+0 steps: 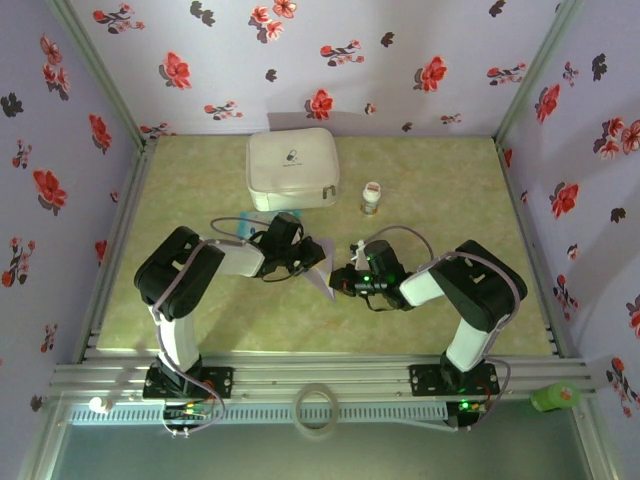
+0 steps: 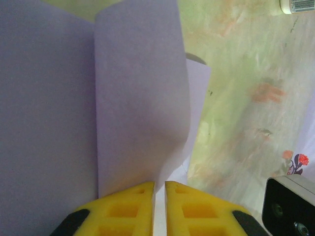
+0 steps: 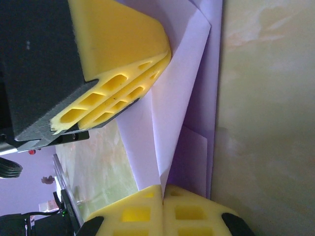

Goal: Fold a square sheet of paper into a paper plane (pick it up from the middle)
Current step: Fourth fold the wing at the center of the table.

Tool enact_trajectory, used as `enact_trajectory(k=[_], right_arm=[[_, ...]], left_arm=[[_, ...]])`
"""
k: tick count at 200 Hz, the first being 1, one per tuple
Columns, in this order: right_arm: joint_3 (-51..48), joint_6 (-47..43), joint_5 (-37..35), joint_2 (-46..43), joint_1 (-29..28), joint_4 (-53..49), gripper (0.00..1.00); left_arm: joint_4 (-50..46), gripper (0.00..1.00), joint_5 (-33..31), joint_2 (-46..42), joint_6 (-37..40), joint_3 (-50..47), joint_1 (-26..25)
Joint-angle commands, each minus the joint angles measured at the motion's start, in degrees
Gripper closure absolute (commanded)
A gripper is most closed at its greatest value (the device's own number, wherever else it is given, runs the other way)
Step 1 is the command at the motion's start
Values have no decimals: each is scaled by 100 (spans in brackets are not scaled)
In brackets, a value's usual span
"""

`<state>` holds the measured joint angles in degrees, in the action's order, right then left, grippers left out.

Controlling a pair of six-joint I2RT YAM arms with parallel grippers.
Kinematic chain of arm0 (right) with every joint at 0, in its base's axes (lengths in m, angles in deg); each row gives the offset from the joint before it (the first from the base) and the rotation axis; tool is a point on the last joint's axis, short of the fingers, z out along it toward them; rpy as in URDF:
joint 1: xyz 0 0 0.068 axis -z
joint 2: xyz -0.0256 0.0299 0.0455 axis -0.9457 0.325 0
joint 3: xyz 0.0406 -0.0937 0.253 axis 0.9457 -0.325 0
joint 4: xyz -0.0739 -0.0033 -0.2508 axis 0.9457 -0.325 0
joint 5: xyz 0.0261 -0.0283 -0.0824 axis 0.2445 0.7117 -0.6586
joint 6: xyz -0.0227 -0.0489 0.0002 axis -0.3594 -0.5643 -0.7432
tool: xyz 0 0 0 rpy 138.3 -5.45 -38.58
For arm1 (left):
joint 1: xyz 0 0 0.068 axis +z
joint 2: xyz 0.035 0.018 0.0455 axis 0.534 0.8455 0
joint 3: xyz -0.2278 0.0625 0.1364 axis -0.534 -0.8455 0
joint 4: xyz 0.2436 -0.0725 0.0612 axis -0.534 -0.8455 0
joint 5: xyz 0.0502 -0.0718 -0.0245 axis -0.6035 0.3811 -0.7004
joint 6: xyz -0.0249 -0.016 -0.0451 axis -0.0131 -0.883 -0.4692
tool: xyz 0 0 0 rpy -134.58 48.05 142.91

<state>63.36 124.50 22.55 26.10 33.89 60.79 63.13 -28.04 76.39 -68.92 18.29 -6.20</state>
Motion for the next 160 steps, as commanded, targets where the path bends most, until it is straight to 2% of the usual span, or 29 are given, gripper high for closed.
enact_trajectory(k=[1, 30, 66, 112, 160], right_arm=[[-31, 20, -145, 132, 76, -580, 98], [7, -28, -44, -102, 70, -819, 84], [109, -318, -143, -428, 24, -1529, 78], [364, -619, -354, -557, -161, -2387, 80], [287, -487, -417, -514, -179, -2458, 88]], left_arm=[[-139, 86, 47, 170, 174, 87, 58], [-157, 86, 74, 210, 193, 85, 60], [-166, 86, 87, 242, 195, 112, 60], [-140, 86, 120, 260, 186, 112, 55], [-123, 86, 128, 251, 175, 95, 60]])
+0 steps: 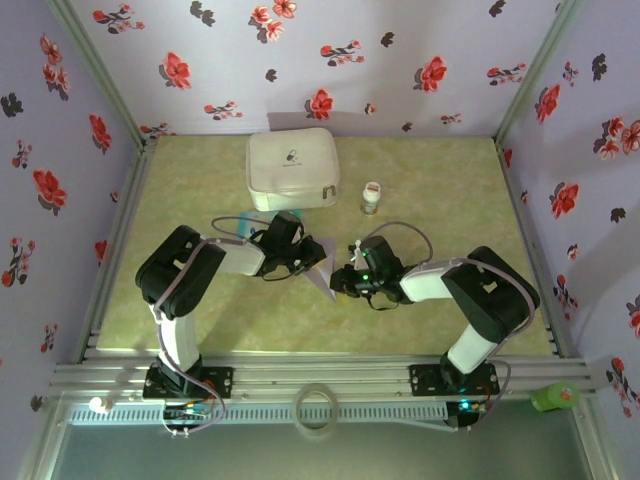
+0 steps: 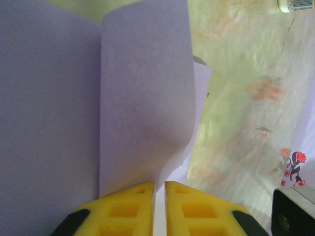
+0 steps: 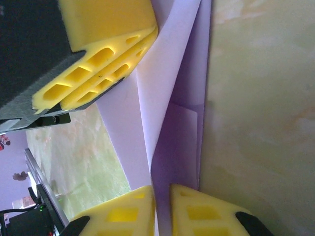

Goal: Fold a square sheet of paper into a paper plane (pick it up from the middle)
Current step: Fourth fold the wing at the center of the table.

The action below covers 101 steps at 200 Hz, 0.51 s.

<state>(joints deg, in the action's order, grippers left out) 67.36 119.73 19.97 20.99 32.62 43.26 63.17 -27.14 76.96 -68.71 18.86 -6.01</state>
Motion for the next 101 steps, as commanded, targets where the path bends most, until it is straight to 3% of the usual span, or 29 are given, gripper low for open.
enact_trajectory(k=[1, 101], right_arm=[[-117, 2, -161, -14, -52, -706, 88], [-422, 379, 191, -70, -52, -377, 86]], left_arm=[[-127, 86, 38, 196, 151, 37, 40], [-57, 86, 38, 225, 102, -16, 40]])
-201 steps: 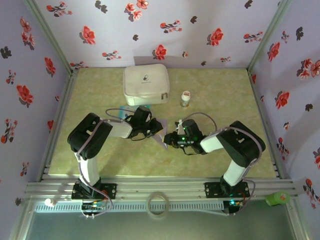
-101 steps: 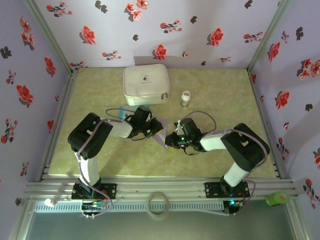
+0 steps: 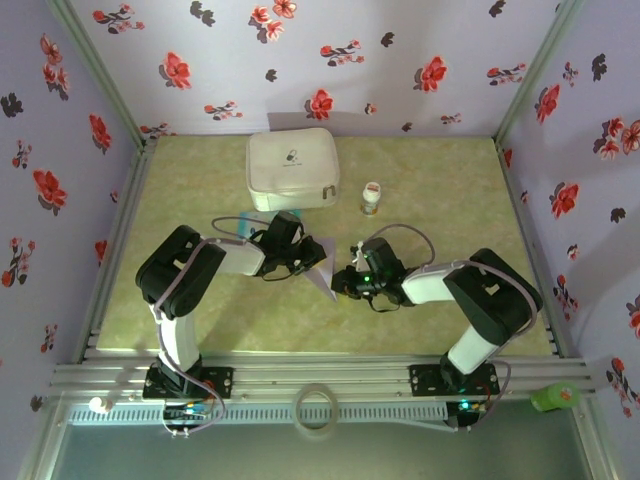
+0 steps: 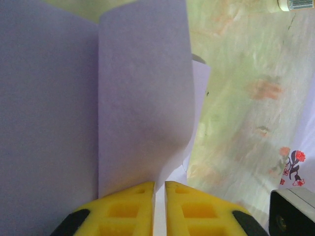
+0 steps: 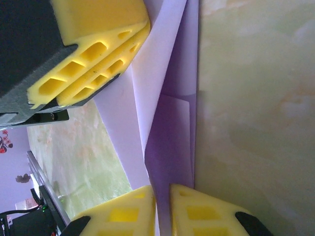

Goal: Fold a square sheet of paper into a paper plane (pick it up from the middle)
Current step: Fourth fold the wing at the center of the table.

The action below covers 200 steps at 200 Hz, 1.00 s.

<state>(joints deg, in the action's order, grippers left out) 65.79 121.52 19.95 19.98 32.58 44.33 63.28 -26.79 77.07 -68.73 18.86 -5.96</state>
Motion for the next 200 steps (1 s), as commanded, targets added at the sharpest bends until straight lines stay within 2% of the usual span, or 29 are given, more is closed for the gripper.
enact_trajectory(k=[1, 33, 90, 200], right_arm=[[-268, 206, 196, 35, -48, -477, 86], [-341, 308, 260, -1, -63, -383, 89], [-331, 285, 262, -199, -68, -651, 86], [-393, 319, 419, -184, -92, -844, 91]], left_arm=[[-67, 86, 3, 213, 106, -12, 36], [-43, 86, 6, 214, 81, -34, 36], [-40, 87, -31, 203, 46, -60, 36], [-15, 87, -43, 216, 18, -87, 34]])
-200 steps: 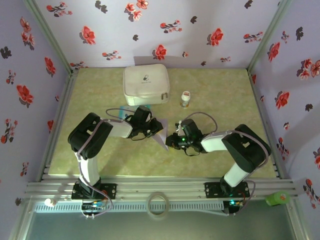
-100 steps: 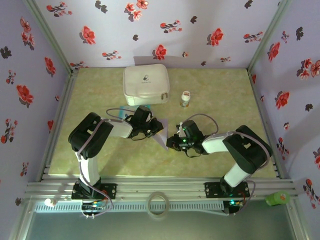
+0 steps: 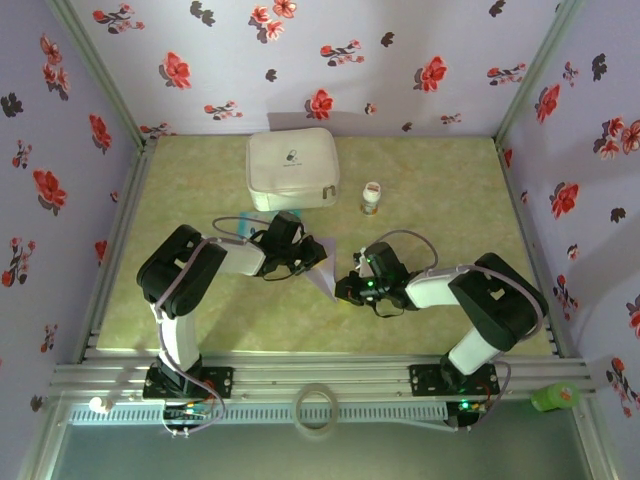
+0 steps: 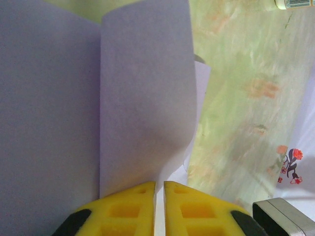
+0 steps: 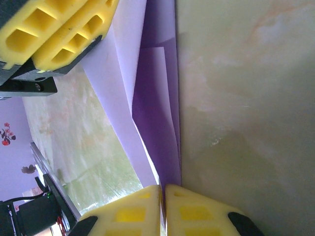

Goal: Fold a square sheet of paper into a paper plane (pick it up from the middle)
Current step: Fourth fold the wing at the center of the table.

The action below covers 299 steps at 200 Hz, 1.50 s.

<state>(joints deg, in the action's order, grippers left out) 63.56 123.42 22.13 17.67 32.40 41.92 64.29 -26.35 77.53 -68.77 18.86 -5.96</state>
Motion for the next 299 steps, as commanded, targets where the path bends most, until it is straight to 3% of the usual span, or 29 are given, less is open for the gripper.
enact_trajectory(k=[1, 178, 210, 240, 263, 281, 299], right_arm=[[-171, 133, 200, 50, -74, -607, 91], [-99, 92, 263, 26, -83, -942, 94], [-34, 79, 182, -173, -76, -1113, 87], [138, 10, -274, -770, -7, -1627, 67], [295, -107, -559, -1293, 98, -2055, 63], [443, -172, -406, -1463, 128, -2009, 65], [660, -137, -56, -1302, 107, -1837, 81]], left_arm=[[-115, 87, -85, 173, 23, -91, 35], [-27, 87, -110, 176, -53, -157, 36], [-9, 87, -110, 176, -53, -170, 37], [-9, 87, -112, 166, -29, -190, 36], [-23, 87, -110, 166, -12, -180, 36], [-29, 87, -110, 167, -14, -171, 36], [-35, 87, -110, 167, -5, -165, 36]])
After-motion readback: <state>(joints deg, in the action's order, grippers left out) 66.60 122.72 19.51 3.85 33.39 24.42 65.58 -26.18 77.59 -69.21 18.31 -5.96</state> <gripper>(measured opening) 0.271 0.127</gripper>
